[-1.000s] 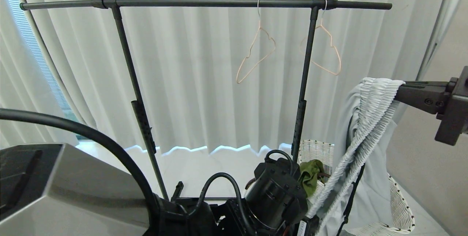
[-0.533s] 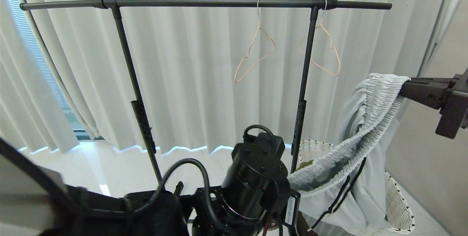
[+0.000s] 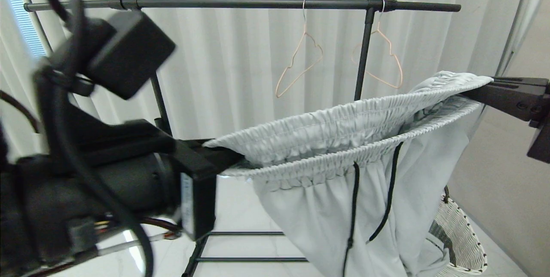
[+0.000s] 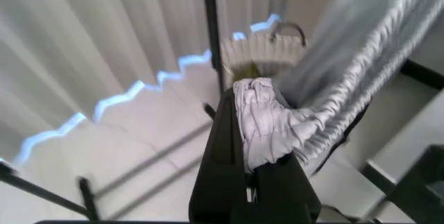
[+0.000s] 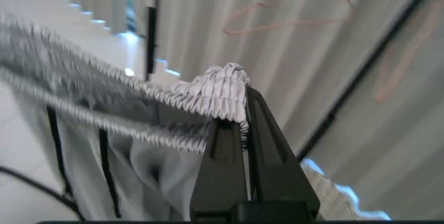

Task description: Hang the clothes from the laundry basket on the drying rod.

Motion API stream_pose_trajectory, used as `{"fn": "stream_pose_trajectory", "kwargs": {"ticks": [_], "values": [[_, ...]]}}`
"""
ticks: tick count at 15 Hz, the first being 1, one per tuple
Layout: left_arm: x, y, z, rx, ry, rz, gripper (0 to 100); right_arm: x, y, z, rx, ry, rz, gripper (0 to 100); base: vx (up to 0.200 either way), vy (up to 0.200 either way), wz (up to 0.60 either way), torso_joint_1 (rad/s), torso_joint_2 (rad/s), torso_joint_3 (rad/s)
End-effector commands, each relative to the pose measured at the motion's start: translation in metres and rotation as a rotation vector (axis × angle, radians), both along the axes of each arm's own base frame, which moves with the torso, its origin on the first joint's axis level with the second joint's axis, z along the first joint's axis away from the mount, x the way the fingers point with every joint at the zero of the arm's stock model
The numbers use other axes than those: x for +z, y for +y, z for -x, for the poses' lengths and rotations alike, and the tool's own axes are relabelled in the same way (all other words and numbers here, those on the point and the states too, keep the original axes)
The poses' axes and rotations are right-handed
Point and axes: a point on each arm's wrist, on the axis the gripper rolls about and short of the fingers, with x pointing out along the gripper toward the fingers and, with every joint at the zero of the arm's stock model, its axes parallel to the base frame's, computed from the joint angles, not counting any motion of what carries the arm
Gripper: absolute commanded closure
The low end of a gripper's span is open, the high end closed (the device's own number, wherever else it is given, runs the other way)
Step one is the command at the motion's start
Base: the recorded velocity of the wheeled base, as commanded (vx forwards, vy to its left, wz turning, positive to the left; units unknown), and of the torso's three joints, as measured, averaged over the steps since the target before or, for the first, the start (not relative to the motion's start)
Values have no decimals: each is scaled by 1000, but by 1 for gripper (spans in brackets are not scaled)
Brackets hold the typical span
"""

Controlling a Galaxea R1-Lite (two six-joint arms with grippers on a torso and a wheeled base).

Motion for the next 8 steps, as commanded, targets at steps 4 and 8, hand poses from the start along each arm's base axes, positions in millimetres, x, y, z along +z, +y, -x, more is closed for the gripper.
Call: {"fn": "stream_pose_trajectory", "kwargs": {"ticks": [4, 8], "values": [[61, 42, 25, 78, -123, 72, 100, 13, 14, 14, 64, -62, 7, 100, 0, 0, 0, 0, 0, 0], [71, 53, 23, 142, -161, -32, 100, 41, 17, 8, 0, -110, 10, 100, 0, 0, 0, 0, 0, 0]]}}
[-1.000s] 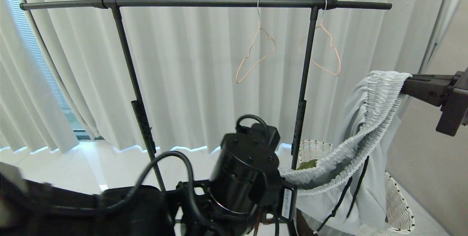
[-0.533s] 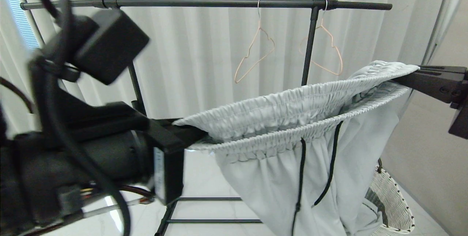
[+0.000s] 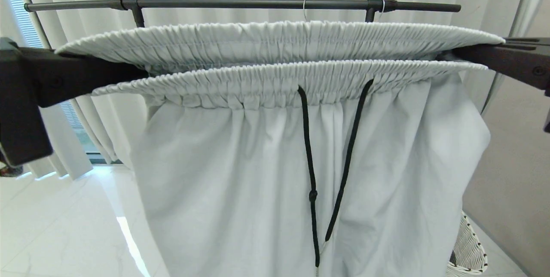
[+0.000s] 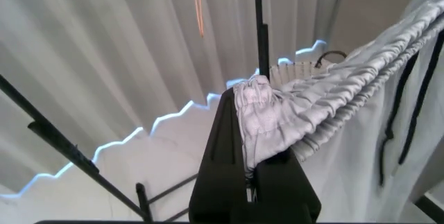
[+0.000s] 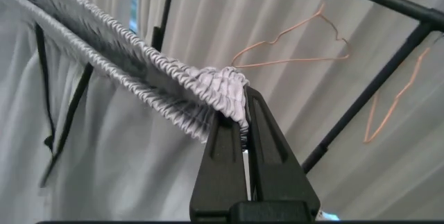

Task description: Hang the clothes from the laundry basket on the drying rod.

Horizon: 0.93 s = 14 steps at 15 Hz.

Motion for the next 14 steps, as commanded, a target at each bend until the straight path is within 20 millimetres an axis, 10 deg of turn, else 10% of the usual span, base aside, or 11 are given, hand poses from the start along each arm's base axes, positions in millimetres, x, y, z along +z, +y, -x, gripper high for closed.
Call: {"fn": "stream_pose_trajectory", "kwargs": {"ticks": [1, 9, 14], "values": [[5, 1, -1, 6, -14, 9, 100, 19, 4, -5, -22, -10, -12, 100, 0, 0, 0, 0, 0, 0], [23, -13, -39, 63, 3, 76, 100, 47, -28, -22, -242, 65, 51, 100, 0, 0, 0, 0, 0, 0], [14, -45, -75, 23, 16, 97, 100, 32, -67, 33, -110, 291, 72, 100, 0, 0, 0, 0, 0, 0]]}}
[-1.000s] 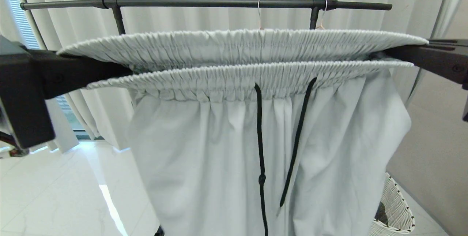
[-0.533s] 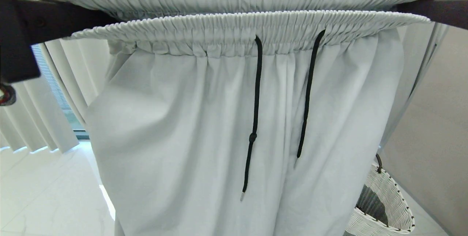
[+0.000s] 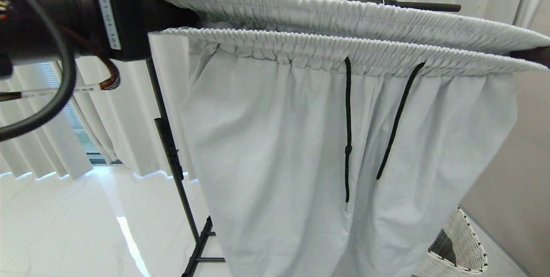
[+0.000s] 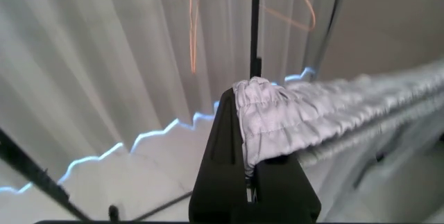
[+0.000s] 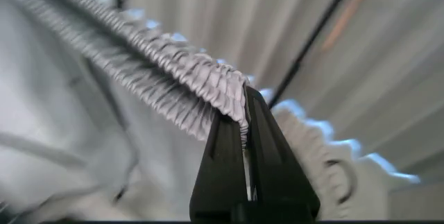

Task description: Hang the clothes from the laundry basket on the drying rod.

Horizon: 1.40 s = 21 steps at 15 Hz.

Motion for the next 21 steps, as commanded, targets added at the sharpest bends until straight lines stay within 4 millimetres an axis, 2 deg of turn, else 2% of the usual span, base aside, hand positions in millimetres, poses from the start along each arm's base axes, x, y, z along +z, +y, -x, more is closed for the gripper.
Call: {"fn": "stream_pose_trajectory", "kwargs": {"ticks": [1, 3, 6, 10, 13, 17, 19, 21], "values": [[-11, -28, -31, 7, 8, -6, 100, -2, -24, 42, 131, 49, -33, 100, 0, 0, 0, 0, 0, 0], [-16, -43, -46, 9, 11, 37, 100, -15, -24, 53, 320, 133, -29, 100, 0, 0, 0, 0, 0, 0], [-21, -48, -52, 8, 30, 45, 100, -25, -13, 57, 476, 176, 1, 100, 0, 0, 0, 0, 0, 0], [-22, -45, -50, 23, 72, 92, 100, -27, -5, 50, 455, 184, 17, 100, 0, 0, 0, 0, 0, 0], [-22, -20, -20, -4, 210, 66, 100, -29, 0, 38, 306, 175, 63, 100, 0, 0, 0, 0, 0, 0], [-14, 24, 35, -221, 370, 83, 100, -23, 24, 2, 200, 86, 9, 100, 0, 0, 0, 0, 0, 0], [-12, 37, 52, -279, 380, 92, 100, -19, 42, -17, 209, 25, -38, 100, 0, 0, 0, 0, 0, 0], [-14, 41, 65, -342, 373, 91, 100, -15, 55, -31, 212, -19, -69, 100, 0, 0, 0, 0, 0, 0]]}}
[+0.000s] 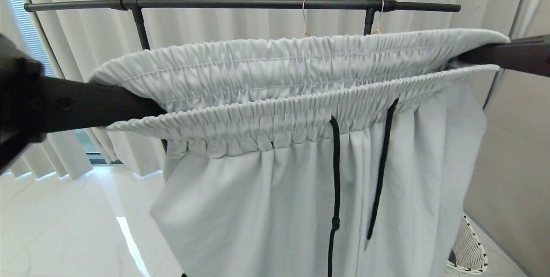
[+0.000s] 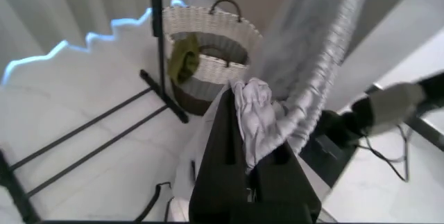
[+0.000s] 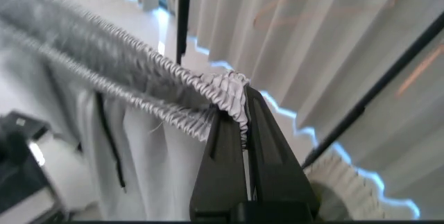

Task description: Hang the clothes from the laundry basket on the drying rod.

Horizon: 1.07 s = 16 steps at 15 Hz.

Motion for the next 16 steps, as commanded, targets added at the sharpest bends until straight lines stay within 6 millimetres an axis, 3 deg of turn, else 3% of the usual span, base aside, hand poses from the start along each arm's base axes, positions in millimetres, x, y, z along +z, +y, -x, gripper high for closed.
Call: {"fn": "stream_pose_trajectory", "kwargs": {"ticks": [1, 4, 10, 14, 16], "values": [[2, 15, 34, -124, -38, 45, 100, -4, 26, -27, 2, 3, 4, 100, 0, 0, 0, 0, 0, 0], [-7, 20, 50, -220, -34, 40, 100, 1, 34, -34, 3, -12, -3, 100, 0, 0, 0, 0, 0, 0], [-4, 20, 48, -158, -103, -1, 100, 11, 29, -33, -52, -32, -12, 100, 0, 0, 0, 0, 0, 0], [-7, 16, 44, -116, -116, -38, 100, 13, 21, -38, -101, -15, 4, 100, 0, 0, 0, 0, 0, 0], [-4, 6, 29, -32, -175, -118, 100, 13, 0, -32, -185, 18, 30, 100, 0, 0, 0, 0, 0, 0]]}}
